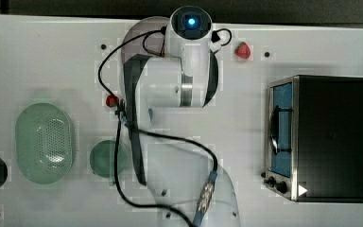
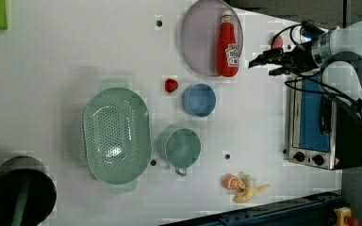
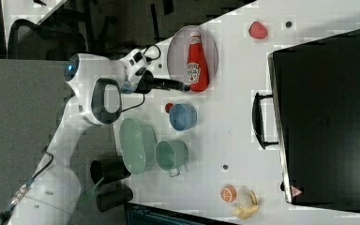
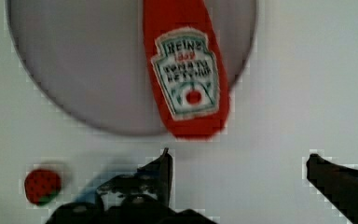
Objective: Pick ketchup from plate and place it on table.
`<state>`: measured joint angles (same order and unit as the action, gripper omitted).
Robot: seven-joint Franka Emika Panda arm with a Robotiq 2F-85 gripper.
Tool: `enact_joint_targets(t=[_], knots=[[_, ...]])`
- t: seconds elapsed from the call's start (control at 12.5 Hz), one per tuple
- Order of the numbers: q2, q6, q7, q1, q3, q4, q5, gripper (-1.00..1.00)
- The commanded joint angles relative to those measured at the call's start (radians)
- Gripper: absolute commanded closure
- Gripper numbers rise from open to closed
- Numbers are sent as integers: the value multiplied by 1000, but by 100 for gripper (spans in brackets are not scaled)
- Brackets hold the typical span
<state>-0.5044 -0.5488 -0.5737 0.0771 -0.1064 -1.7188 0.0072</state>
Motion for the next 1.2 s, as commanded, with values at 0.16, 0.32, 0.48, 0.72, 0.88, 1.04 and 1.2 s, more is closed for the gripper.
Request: enact_joint_targets(t=[0.16, 0.32, 0.48, 0.72, 0.88, 1.04, 1.2], knots=[[-104, -37, -90, -14, -6, 98, 2, -100], [-162, -84, -133, -21, -6, 123, 1, -100], [-213, -167, -135, -28, -6, 140, 0, -100], [-273, -255, -134, -38, -3, 156, -23, -100], [-301, -296, -135, -40, -1, 159, -38, -100], [-324, -347, -135, -40, 2, 162, -38, -100], [-336, -358, -135, -40, 1, 165, -38, -92]])
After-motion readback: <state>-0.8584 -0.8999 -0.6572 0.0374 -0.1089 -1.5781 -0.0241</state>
